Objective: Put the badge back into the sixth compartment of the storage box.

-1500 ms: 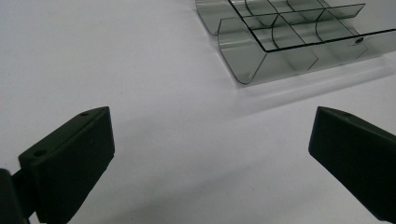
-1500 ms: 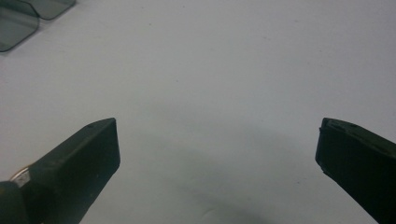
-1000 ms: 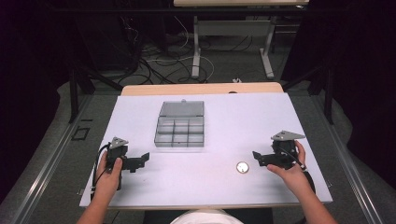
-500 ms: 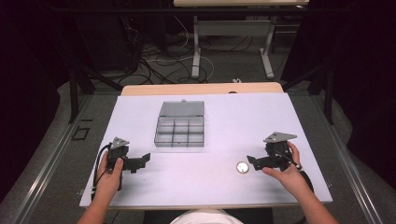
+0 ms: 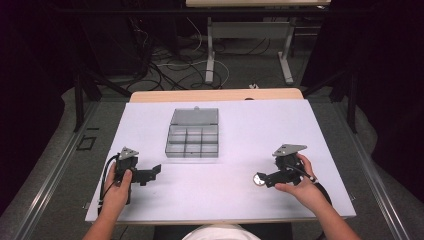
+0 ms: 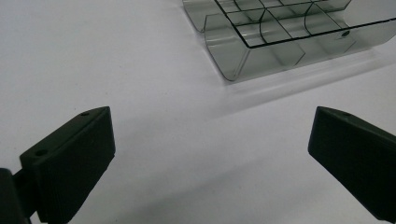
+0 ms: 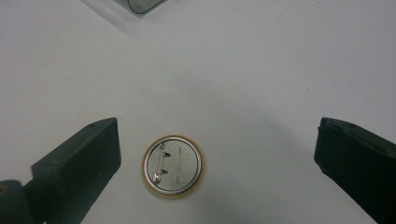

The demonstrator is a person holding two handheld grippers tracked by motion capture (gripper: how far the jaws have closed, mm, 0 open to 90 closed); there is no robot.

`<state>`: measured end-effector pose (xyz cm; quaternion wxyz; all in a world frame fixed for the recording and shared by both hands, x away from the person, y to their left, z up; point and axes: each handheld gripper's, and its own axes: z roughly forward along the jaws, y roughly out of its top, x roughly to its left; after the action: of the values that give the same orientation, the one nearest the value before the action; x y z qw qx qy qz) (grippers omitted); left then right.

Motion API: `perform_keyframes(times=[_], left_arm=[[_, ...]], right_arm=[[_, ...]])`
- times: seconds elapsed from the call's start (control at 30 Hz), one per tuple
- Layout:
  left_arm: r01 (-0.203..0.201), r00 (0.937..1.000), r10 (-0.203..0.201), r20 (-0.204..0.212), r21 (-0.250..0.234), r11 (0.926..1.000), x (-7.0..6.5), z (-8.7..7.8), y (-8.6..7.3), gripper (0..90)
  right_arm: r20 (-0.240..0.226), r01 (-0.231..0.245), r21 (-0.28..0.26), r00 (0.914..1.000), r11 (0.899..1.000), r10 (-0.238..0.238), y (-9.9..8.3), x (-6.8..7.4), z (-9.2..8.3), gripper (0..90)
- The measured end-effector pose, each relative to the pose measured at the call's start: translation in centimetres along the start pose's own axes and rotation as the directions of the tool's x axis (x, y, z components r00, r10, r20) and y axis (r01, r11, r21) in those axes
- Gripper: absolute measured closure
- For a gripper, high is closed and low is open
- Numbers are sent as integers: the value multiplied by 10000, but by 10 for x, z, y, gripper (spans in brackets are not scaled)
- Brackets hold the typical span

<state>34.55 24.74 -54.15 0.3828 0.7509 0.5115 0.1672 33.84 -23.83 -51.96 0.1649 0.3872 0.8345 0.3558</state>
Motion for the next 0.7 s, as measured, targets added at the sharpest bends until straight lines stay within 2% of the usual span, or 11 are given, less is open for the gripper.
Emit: perform_keyframes(times=[0.07, 0.17, 0.27, 0.37, 0.43, 0.47, 0.57, 0.63, 0.67, 0.7], left_arm=[[-29, 10000, 28, 63, 142, 9999, 0, -1, 1, 11], [-15, 10000, 15, 27, 39, 10000, 0, 0, 0, 11], [-4, 10000, 4, 46, 103, 9999, 0, -1, 0, 11], [-29, 10000, 28, 74, 208, 9998, 0, -1, 1, 11], [-17, 10000, 15, 87, 226, 9997, 0, -1, 1, 11], [8, 10000, -8, 0, 83, 10000, 0, 0, 0, 11], [25, 10000, -25, -9, 39, 10000, -1, 1, 0, 11], [18, 10000, -18, 1, 33, 10000, 0, 1, 0, 11], [-14, 10000, 14, 7, 67, 10000, 0, 1, 0, 11], [33, 10000, -33, 4, 39, 10000, 0, 1, 0, 11]], right_arm=[[-66, 24, 109, 10000, 9999, -23, 1, 2, 2, 8], [-6, 246, 190, 9997, 9995, -246, 1, 5, 4, 18], [-18, 214, 635, 9998, 9978, -213, 2, 7, 5, 25], [7, 160, 673, 9999, 9976, -160, 1, 9, 7, 73], [-55, 193, 704, 9998, 9973, -190, 1, 8, 8, 73], [-72, 203, 706, 9998, 9973, -199, 1, 8, 9, 74], [-4, 296, 793, 9996, 9964, -296, 2, 10, 10, 153], [-103, 328, 690, 9994, 9971, -321, 3, 11, 12, 153], [-101, 539, 777, 9985, 9955, -533, 4, 10, 12, 153], [-146, 382, 834, 9992, 9958, -371, 4, 11, 12, 154]])
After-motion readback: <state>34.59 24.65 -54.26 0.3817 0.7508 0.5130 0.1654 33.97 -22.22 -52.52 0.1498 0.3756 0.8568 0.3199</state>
